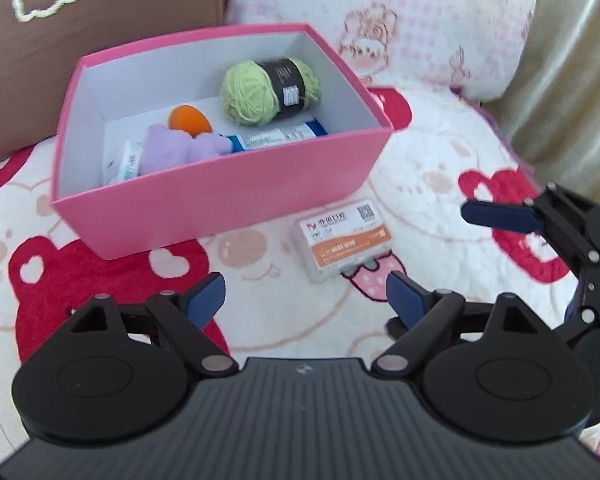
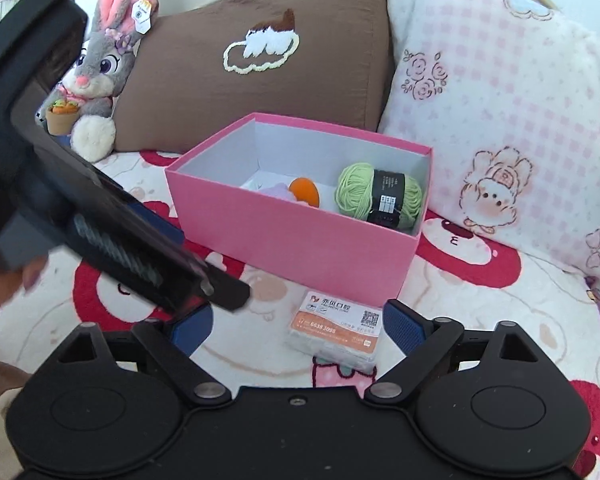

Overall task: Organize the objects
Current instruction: 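Lower the open left tool toward the clear dental-floss box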

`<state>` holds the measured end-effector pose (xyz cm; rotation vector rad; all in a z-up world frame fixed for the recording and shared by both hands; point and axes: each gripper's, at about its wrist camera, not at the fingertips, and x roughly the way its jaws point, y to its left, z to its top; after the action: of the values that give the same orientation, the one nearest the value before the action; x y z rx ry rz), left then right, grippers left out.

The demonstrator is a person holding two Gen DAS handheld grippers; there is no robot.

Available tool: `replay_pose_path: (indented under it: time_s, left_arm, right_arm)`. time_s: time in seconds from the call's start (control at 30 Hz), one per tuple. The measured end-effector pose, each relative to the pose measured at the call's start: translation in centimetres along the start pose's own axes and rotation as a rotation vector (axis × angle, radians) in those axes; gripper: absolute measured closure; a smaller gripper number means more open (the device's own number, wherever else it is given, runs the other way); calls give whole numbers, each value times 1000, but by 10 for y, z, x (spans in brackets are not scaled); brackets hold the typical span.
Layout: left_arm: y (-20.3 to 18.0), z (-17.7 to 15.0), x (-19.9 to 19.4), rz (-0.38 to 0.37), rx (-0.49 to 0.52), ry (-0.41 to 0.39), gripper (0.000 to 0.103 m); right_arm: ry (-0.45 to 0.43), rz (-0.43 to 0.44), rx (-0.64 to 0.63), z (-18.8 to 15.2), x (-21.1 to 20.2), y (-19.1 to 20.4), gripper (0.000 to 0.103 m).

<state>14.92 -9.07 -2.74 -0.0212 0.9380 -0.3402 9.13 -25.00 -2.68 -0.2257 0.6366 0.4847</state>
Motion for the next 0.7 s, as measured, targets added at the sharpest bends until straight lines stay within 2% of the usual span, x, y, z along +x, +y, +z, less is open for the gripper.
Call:
replay_pose_path:
  time_s: [0.2, 0.33, 0.7]
  left_arm:
    - [12, 2, 22, -73, -77, 24, 15]
    - [17, 2, 36, -99, -113, -10, 17]
    - [27, 0, 77, -74, -134, -52, 24]
  right_arm:
    - [2, -60, 0, -4, 19, 2, 7]
    - [9, -78, 20, -5, 32, 1, 7]
    - [49, -109, 163, -20, 74, -17, 7]
